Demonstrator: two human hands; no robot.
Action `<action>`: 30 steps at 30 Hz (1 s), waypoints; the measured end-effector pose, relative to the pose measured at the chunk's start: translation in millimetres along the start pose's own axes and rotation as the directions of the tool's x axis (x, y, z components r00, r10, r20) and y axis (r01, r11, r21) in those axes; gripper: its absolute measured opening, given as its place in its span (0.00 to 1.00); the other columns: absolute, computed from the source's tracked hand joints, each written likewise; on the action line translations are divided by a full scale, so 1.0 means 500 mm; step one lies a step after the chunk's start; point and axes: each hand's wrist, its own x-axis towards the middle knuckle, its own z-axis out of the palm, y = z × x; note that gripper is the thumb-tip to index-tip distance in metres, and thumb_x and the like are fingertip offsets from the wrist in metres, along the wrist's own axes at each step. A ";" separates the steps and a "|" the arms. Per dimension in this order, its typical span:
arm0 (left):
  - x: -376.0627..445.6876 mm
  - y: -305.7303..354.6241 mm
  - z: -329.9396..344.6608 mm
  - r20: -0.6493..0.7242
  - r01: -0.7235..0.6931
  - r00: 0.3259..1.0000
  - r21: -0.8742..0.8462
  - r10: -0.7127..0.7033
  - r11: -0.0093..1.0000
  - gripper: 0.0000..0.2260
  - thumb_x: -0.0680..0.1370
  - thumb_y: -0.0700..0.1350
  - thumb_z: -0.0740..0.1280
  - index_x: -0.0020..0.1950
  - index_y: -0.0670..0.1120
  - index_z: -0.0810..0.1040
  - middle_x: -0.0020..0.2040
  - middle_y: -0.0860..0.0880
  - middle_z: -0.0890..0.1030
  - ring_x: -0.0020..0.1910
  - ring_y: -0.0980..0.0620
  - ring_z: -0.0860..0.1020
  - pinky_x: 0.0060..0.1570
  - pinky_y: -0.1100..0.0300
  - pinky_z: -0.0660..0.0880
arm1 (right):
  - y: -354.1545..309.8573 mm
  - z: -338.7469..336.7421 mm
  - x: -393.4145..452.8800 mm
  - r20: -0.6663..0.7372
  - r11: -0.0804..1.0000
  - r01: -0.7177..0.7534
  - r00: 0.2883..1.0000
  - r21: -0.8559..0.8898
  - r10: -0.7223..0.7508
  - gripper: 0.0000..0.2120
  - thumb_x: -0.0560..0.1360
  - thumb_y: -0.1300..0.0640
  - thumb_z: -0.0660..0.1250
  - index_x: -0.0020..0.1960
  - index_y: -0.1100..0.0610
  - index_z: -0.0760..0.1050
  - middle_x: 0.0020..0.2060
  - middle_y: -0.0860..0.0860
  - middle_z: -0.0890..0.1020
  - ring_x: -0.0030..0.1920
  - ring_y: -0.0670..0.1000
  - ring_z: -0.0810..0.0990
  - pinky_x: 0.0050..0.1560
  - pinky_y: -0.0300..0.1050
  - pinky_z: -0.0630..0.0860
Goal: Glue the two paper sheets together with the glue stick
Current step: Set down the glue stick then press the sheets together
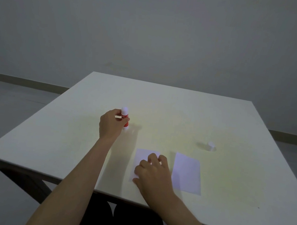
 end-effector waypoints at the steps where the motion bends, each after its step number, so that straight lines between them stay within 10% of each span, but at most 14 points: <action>1: 0.000 0.000 0.000 -0.003 -0.010 1.000 -0.002 0.010 1.000 0.05 0.72 0.46 0.68 0.37 0.50 0.79 0.34 0.53 0.84 0.39 0.53 0.80 0.36 0.61 0.69 | -0.002 0.004 0.000 -0.009 1.000 0.001 1.000 -0.006 -0.001 0.09 0.57 0.48 0.76 0.27 0.50 0.78 0.22 0.44 0.77 0.35 0.50 0.78 0.49 0.44 0.60; 5: 0.003 -0.004 0.001 -0.003 -0.023 1.000 0.006 0.023 1.000 0.02 0.72 0.47 0.69 0.41 0.50 0.80 0.40 0.51 0.85 0.42 0.51 0.81 0.42 0.57 0.74 | -0.012 0.011 -0.003 -0.061 0.999 0.014 0.998 -0.050 -0.017 0.09 0.54 0.57 0.74 0.25 0.51 0.74 0.21 0.46 0.74 0.33 0.51 0.76 0.50 0.45 0.62; 8: 0.002 -0.012 0.003 -0.002 -0.016 1.000 -0.020 0.016 1.000 0.22 0.70 0.50 0.74 0.62 0.47 0.75 0.60 0.47 0.78 0.51 0.49 0.79 0.47 0.58 0.71 | -0.012 0.015 -0.004 -0.135 0.998 0.015 0.991 -0.065 -0.023 0.08 0.54 0.59 0.72 0.25 0.51 0.73 0.22 0.46 0.74 0.32 0.51 0.76 0.49 0.45 0.66; 12: -0.012 -0.028 0.004 -0.056 -0.038 0.998 -0.005 0.038 0.999 0.35 0.69 0.55 0.74 0.72 0.47 0.65 0.69 0.46 0.68 0.62 0.47 0.74 0.54 0.54 0.73 | -0.008 0.013 -0.009 -0.081 1.000 -0.009 0.997 0.026 0.011 0.13 0.60 0.39 0.72 0.35 0.48 0.79 0.29 0.43 0.81 0.37 0.49 0.80 0.52 0.47 0.74; 20: -0.034 -0.048 -0.007 -0.083 0.002 0.997 -0.042 -0.005 0.999 0.40 0.68 0.58 0.73 0.74 0.48 0.60 0.72 0.46 0.64 0.69 0.46 0.69 0.61 0.49 0.72 | -0.028 0.010 -0.011 -0.152 0.997 -0.072 0.986 0.016 0.074 0.06 0.58 0.50 0.74 0.26 0.49 0.78 0.24 0.43 0.79 0.39 0.48 0.80 0.52 0.46 0.64; 25: -0.075 -0.009 -0.017 -0.266 -0.126 0.960 -0.118 0.091 0.985 0.22 0.74 0.55 0.69 0.65 0.48 0.70 0.57 0.51 0.73 0.49 0.53 0.75 0.45 0.59 0.72 | 0.019 -0.012 -0.007 -0.344 0.974 -0.113 0.922 0.196 0.176 0.05 0.62 0.57 0.74 0.31 0.51 0.79 0.29 0.46 0.82 0.39 0.52 0.81 0.48 0.47 0.62; 27: -0.103 0.014 -0.013 -0.278 -0.181 0.952 -0.180 0.127 0.967 0.09 0.76 0.52 0.66 0.53 0.50 0.74 0.47 0.54 0.76 0.41 0.55 0.76 0.39 0.59 0.72 | 0.056 -0.031 0.003 -0.363 0.861 -0.170 0.855 0.478 0.371 0.04 0.66 0.59 0.74 0.35 0.52 0.81 0.33 0.47 0.84 0.39 0.52 0.81 0.47 0.48 0.65; 30: -0.153 0.033 0.011 -0.042 -0.139 0.990 -0.233 0.133 0.963 0.09 0.77 0.47 0.65 0.36 0.48 0.75 0.32 0.50 0.79 0.31 0.55 0.77 0.35 0.59 0.72 | 0.111 -0.055 0.015 -0.134 0.362 -0.175 0.717 0.916 0.684 0.05 0.72 0.61 0.69 0.40 0.53 0.82 0.37 0.47 0.84 0.38 0.47 0.81 0.44 0.45 0.72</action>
